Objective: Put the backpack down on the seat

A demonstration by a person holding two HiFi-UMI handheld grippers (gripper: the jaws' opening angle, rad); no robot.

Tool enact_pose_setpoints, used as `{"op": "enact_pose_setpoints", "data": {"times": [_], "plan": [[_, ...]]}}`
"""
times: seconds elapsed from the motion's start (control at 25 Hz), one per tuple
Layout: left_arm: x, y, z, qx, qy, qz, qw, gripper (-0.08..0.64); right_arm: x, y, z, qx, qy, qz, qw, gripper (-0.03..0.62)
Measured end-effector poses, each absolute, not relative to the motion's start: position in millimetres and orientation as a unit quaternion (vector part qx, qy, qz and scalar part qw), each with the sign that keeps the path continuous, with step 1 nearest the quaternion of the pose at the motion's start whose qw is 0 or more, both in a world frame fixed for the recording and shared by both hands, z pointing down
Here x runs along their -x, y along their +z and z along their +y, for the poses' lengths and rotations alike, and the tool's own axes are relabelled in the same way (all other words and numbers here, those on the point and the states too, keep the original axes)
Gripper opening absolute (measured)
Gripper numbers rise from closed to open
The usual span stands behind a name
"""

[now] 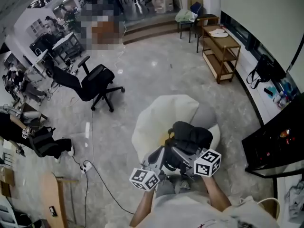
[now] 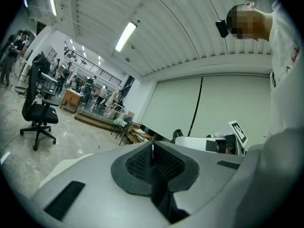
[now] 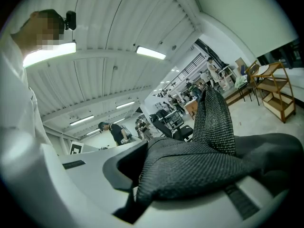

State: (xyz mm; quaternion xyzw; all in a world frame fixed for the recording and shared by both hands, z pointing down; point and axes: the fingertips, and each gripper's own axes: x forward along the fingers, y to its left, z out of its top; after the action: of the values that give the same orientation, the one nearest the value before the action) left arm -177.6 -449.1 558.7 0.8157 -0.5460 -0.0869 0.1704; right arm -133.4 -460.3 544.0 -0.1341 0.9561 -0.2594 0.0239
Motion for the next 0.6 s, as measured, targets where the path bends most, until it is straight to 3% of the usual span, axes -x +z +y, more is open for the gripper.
{"op": "enact_pose_setpoints", "data": {"times": [0.6], "plan": [[158.3,639.1,-387.2,-0.793,-0.056,-0.542,0.274,0.038,124.9,620.3,-368.8,0.101,-0.345,0.933,-0.032,0.054]]}}
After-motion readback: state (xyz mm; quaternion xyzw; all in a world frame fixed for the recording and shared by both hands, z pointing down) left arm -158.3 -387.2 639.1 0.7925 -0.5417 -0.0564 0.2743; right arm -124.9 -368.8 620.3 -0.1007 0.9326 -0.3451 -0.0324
